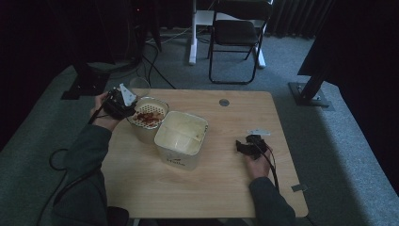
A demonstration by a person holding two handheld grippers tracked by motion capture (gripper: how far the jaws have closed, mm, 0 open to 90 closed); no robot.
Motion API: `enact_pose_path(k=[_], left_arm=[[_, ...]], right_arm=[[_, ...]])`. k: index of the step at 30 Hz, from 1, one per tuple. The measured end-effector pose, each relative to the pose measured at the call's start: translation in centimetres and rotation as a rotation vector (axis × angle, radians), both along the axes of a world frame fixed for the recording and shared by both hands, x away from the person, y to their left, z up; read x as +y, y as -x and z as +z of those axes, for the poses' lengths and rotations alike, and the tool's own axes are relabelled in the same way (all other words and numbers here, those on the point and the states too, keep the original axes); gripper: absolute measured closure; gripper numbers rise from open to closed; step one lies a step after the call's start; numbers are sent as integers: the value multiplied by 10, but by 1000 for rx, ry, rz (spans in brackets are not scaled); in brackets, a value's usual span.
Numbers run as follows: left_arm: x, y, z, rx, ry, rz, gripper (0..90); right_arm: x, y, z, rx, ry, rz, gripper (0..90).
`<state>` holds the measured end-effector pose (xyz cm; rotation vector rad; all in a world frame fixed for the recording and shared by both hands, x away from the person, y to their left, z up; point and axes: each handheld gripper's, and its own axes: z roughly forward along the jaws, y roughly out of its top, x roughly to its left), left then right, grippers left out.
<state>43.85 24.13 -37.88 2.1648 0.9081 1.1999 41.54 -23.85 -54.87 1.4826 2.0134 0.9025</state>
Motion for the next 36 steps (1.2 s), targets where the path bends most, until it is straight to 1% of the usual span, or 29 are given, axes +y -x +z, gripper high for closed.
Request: enact_pose_path(k=[3, 4, 5, 6, 8, 10, 12, 15, 17, 18, 20, 21, 22, 23, 25, 26, 27, 29, 33, 36], left_arm=[[-3, -1, 1, 27, 64, -29, 425], [-3, -1, 1, 27, 64, -29, 425], [-4, -1, 3, 44, 119, -52, 425], [-5, 0, 4, 60, 141, -68, 424], [-6, 1, 6, 99, 212, -130, 421], [-9, 2, 9, 126, 263, -182, 420], [-12, 3, 10, 139, 296, -217, 419], [-17, 3, 12, 148, 330, -251, 418], [-22, 3, 12, 155, 343, -269, 416], [-25, 2, 12, 160, 331, -273, 414], [-31, 2, 12, 168, 328, -284, 410], [-31, 2, 12, 168, 328, -284, 409], [-38, 2, 12, 173, 335, -299, 409], [-41, 2, 13, 175, 340, -307, 408], [-51, 4, 14, 177, 341, -333, 407], [-51, 4, 14, 177, 341, -333, 407], [-63, 9, 15, 176, 327, -357, 407], [-74, 12, 16, 174, 334, -387, 408], [-92, 14, 17, 204, 350, -445, 406], [-103, 14, 14, 247, 337, -479, 389]], right_arm=[[0, 0, 0, 2, -1, -1, 309], [0, 0, 0, 2, -1, -1, 309], [0, 0, 0, 2, -2, -1, 309], [0, 0, 0, 2, -1, 0, 309], [0, 0, 0, 1, -1, -1, 309], [0, 0, 0, 1, 0, -1, 309], [0, 0, 0, 0, 0, 0, 309], [0, 0, 0, 0, 0, 0, 309], [0, 0, 0, 0, 0, 0, 309], [0, 0, 0, 0, -1, 0, 309], [0, 0, 0, 0, 0, 0, 309], [0, 0, 0, 0, 0, 0, 309], [0, 0, 0, 0, 0, 0, 309], [0, 0, 0, 0, 0, 0, 309], [0, 0, 0, 0, 0, 0, 309], [0, 0, 0, 0, 0, 0, 309], [0, 0, 0, 0, -1, 1, 307], [0, 0, 0, 0, -1, 1, 306], [0, 0, 0, 0, -1, 1, 306], [0, 0, 0, 0, -1, 1, 306]])
